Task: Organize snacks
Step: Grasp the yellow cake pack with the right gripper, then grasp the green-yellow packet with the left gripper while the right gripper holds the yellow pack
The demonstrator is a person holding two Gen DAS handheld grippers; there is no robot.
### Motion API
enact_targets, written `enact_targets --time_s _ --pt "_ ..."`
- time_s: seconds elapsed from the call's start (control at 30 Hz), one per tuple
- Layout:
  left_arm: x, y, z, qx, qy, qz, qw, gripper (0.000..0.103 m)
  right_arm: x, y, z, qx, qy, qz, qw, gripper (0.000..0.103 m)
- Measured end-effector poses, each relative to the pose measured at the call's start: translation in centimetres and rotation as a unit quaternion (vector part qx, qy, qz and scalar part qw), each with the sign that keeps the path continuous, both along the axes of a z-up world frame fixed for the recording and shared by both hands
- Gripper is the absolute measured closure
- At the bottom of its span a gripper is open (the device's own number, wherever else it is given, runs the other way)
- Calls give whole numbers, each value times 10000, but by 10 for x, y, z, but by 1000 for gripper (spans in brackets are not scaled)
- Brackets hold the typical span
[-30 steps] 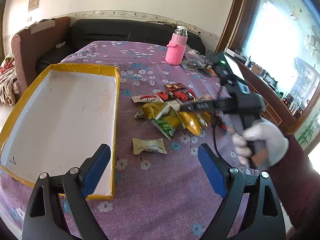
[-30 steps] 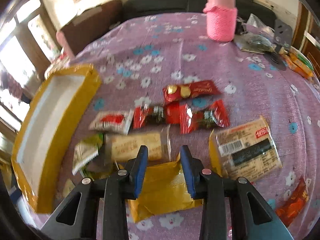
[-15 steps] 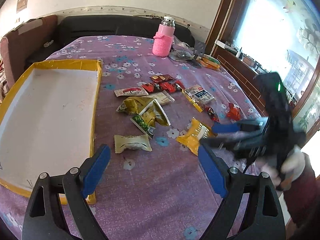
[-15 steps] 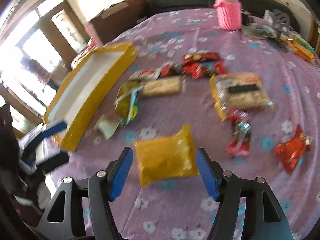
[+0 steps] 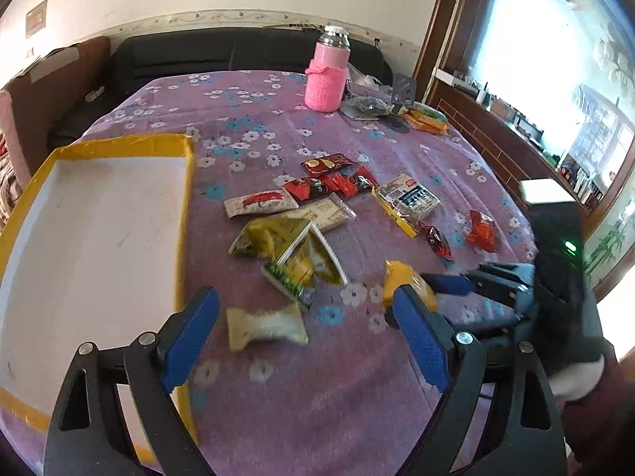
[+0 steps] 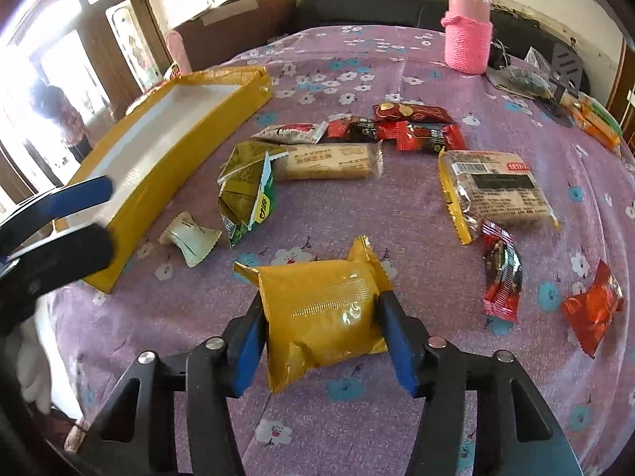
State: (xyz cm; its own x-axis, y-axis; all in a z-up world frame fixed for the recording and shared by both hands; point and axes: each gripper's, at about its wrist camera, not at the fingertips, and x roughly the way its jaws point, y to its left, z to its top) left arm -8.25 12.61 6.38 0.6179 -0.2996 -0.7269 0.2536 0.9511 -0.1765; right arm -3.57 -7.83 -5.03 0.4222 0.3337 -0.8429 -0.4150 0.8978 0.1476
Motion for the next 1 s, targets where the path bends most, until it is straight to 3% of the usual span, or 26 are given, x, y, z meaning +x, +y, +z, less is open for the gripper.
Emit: enact_targets --time_s 0.2,0.3,0.37,0.6,1.0 --pt "43 -23 -22 217 467 37 9987 13 -4 -11 0 133 -28 -78 9999 49" --pt "60 -37 -40 538 673 91 9962 15 -5 -15 0 202 -43 -107 9997 49" --pt "64 -43 -52 753 775 90 9941 63 -7 -18 0 262 -47 -137 9996 49" --pt "53 -19 -42 69 685 340 9970 67 -14 -29 1 365 -111 -169 9991 49" --pt "-1 30 8 -882 101 587 9943 67 -31 -33 22 712 -263 -176 9970 53"
